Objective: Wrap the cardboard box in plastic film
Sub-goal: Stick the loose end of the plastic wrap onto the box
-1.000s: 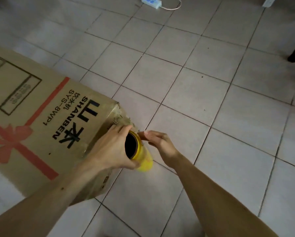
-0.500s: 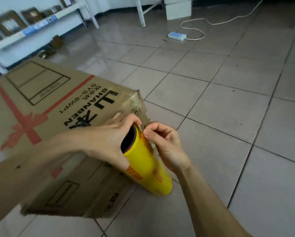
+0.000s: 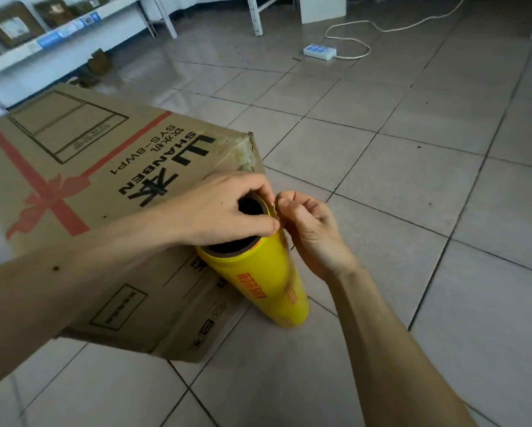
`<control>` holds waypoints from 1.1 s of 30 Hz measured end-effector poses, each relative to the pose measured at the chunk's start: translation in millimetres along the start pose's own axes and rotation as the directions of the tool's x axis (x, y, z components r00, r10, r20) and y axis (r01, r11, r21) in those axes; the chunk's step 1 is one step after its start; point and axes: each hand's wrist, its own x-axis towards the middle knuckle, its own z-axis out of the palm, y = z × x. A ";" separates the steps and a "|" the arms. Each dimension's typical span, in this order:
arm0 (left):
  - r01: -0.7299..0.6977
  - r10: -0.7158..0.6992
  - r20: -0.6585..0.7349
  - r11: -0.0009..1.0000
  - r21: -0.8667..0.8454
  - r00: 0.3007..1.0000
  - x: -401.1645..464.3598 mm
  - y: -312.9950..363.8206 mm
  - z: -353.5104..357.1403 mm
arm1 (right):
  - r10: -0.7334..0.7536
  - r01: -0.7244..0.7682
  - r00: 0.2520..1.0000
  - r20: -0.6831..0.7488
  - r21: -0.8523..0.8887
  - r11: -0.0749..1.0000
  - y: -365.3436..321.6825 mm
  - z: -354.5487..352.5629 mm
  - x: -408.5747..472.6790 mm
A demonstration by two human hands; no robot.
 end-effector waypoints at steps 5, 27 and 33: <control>0.039 -0.032 0.064 0.992 -0.122 0.997 4.3 -8.3 -4.7 | -0.025 0.013 0.994 0.106 0.117 0.993 -4.9 -7.0 -5.7; 0.105 -0.085 0.125 0.980 -0.169 0.989 7.5 -6.4 -9.4 | -0.031 0.047 0.978 0.205 -0.071 0.996 -24.8 -8.0 -2.6; 0.101 -0.081 0.122 0.981 -0.166 0.989 8.7 -5.4 -8.4 | -0.005 0.004 0.991 0.134 0.008 1.000 -21.4 -9.0 -4.6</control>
